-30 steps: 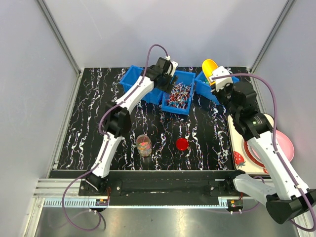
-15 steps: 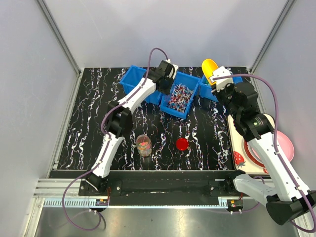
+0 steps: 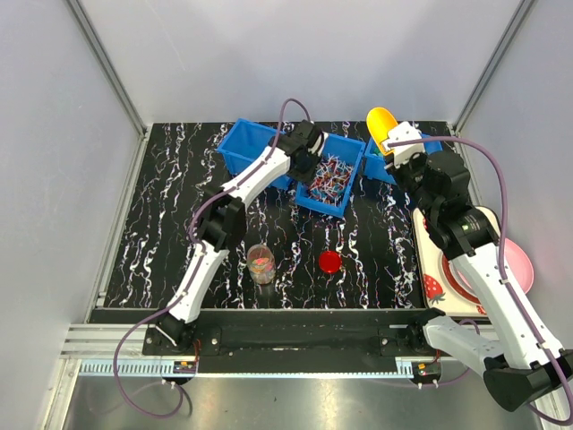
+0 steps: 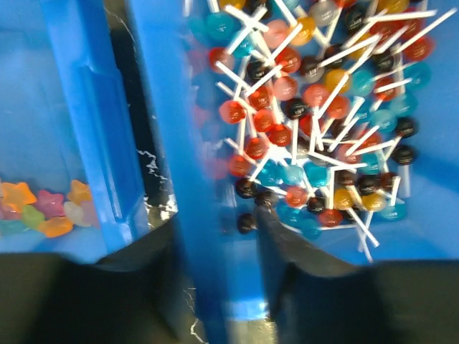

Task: Pack the candies
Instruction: Pick up the storage box at the center of the board.

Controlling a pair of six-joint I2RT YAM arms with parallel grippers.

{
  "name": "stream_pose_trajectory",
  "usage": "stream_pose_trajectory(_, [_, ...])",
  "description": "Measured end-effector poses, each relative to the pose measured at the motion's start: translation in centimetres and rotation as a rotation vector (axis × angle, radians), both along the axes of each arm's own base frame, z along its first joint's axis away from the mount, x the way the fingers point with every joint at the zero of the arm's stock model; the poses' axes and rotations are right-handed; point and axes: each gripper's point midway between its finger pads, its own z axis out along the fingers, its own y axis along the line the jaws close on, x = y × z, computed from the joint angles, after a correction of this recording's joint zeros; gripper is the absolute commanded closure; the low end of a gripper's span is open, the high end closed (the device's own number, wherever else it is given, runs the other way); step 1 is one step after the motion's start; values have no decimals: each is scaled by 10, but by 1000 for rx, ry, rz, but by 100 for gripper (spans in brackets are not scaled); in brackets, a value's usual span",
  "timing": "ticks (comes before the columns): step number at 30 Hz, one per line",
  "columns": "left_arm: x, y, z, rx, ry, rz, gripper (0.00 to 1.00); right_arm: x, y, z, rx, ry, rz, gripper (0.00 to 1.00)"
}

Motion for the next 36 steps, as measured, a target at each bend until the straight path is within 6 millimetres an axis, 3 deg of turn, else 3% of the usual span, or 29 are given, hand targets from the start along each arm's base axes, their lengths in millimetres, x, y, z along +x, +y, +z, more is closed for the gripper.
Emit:
stream_pose_trajectory(4, [0,0,-9,19,11,6,80,-1,0,-1,0,1,0,100])
stream_pose_trajectory(8, [4,1,-9,25,-3,19,100,-2,-1,-1,0,2,0,100])
stream_pose_trajectory(21, [8,2,-3,34,-31,31,100,-2,-1,-1,0,0,0,100])
stream_pose_trajectory(26, [15,10,20,57,-97,39,100,-2,-1,-1,0,0,0,100])
stream_pose_trajectory(36, [22,24,84,31,-210,75,100,-2,-1,-1,0,0,0,100])
